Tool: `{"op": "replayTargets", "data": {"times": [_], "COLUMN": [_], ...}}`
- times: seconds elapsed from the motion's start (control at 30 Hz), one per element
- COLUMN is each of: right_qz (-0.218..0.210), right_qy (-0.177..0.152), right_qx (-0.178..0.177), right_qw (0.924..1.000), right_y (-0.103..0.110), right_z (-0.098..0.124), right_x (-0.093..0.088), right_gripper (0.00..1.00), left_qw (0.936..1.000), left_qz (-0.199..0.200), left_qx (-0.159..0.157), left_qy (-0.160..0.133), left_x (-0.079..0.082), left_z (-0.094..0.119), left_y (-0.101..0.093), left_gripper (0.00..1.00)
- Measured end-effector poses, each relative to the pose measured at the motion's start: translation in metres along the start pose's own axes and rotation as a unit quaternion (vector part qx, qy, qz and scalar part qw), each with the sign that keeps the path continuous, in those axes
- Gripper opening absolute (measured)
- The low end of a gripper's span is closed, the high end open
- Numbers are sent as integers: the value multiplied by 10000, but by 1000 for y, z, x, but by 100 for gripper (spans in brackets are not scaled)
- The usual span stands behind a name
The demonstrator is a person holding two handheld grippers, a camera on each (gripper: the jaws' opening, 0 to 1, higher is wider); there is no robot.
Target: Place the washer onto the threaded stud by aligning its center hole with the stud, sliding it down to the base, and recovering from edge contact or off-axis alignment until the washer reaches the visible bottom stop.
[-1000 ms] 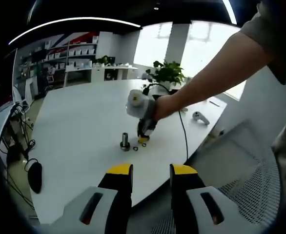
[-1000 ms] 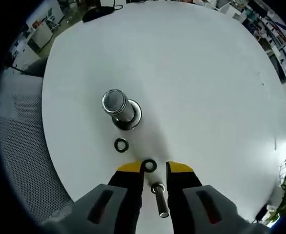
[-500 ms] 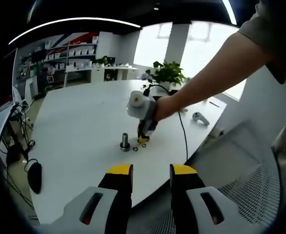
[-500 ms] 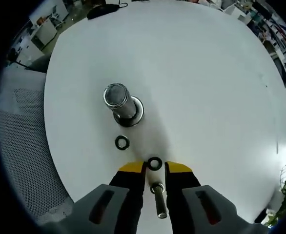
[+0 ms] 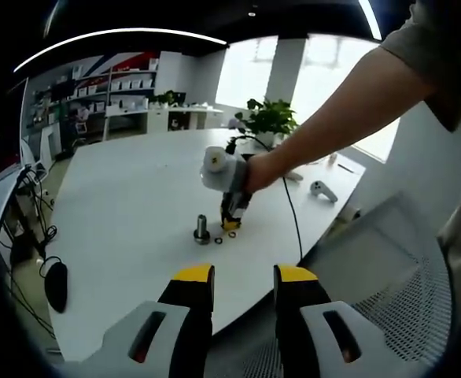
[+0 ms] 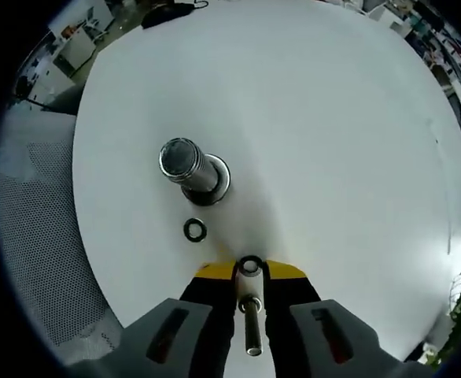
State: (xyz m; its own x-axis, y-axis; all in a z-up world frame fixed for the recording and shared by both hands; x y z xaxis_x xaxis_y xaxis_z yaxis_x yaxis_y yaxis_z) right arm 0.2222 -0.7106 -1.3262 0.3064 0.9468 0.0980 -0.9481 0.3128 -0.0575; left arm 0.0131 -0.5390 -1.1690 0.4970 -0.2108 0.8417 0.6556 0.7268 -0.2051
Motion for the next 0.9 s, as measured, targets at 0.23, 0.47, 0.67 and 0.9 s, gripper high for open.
{"op": "replayTargets", "data": {"times": [0.23, 0.47, 0.67, 0.9], "right_qz": [-32, -448, 11, -621], "right_qy": [61, -11, 66, -385], "right_qx": [-94, -127, -329, -106], "right_qw": [9999, 9989, 9994, 9973], "right_y": [2, 0, 5, 0], "right_z": [1, 1, -1, 1], "right_x": [0, -1, 2, -2], "right_gripper": [14, 14, 14, 14], "left_qw": [10000, 10000, 10000, 10000], "left_qz": [-13, 0, 8, 31], "left_qx": [11, 38, 57, 54], "left_qy": [-6, -29, -34, -71], "left_x": [0, 0, 1, 2], "left_z": [0, 1, 1, 1], "left_y": [0, 1, 2, 2], "left_gripper": [28, 28, 28, 28]}}
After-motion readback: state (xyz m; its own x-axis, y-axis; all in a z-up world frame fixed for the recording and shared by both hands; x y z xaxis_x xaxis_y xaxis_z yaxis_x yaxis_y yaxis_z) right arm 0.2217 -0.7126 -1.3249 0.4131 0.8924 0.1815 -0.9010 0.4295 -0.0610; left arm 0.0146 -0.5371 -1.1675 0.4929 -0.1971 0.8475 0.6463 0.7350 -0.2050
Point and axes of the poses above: the point that each gripper's makers call its tool centre point, and the gripper's own axes: z roughly backward along the fingers, y roughly to its left, x roughly out of its top, the point moved 5 cm from there along z, roughly backward along the fingers, and after that the axes turned 1 degree about -x, right-handed, at the moved point
